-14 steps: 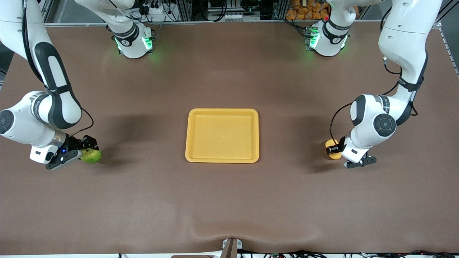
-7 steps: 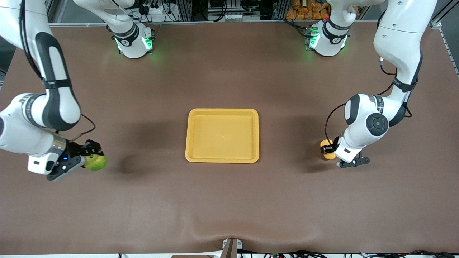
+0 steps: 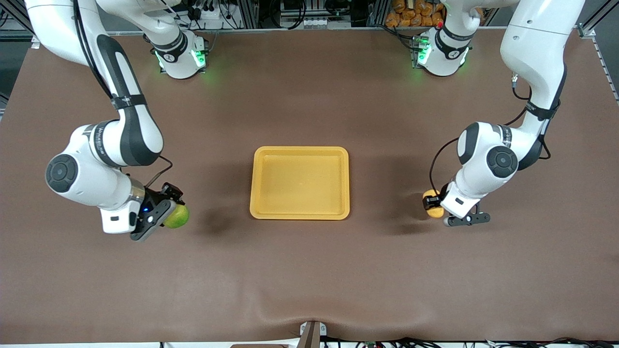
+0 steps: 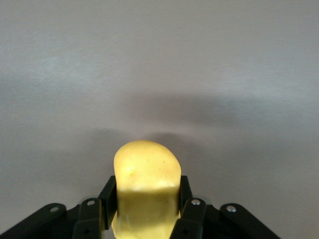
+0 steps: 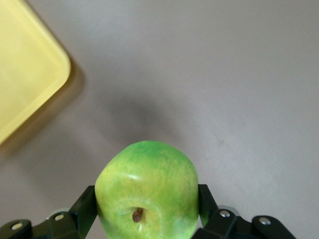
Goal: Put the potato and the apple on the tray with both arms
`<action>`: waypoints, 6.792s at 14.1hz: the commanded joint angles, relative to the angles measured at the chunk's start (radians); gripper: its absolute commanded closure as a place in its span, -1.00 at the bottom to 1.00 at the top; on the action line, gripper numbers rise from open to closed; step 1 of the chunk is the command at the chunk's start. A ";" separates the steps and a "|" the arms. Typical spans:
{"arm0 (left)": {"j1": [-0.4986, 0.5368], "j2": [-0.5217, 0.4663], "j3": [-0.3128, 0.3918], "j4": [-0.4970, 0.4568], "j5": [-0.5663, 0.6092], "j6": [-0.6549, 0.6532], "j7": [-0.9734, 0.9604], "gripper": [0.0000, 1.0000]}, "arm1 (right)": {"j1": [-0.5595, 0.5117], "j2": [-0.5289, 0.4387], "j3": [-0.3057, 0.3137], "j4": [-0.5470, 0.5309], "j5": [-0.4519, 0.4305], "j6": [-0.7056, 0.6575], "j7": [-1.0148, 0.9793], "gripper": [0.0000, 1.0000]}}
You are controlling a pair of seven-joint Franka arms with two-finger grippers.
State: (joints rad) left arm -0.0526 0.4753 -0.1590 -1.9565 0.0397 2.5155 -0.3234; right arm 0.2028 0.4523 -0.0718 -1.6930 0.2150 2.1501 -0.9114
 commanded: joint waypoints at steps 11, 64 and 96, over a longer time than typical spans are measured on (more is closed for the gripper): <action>-0.090 -0.008 -0.105 0.149 -0.001 -0.138 -0.017 1.00 | 0.084 -0.024 0.175 0.003 0.004 -0.038 -0.587 1.00; -0.222 0.017 -0.073 0.553 0.243 -0.633 -0.332 -1.00 | 0.205 -0.220 0.156 -0.326 0.009 0.073 -0.198 -1.00; -0.058 -0.524 0.147 0.404 -0.015 -1.033 0.147 -1.00 | -0.295 -0.500 0.084 -0.085 -0.163 -0.386 0.941 -1.00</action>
State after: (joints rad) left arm -0.0896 -0.0086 -0.0223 -1.5152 0.0450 1.5041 -0.1941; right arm -0.0829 -0.0138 -0.0050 -1.7770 0.0621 1.8018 0.0487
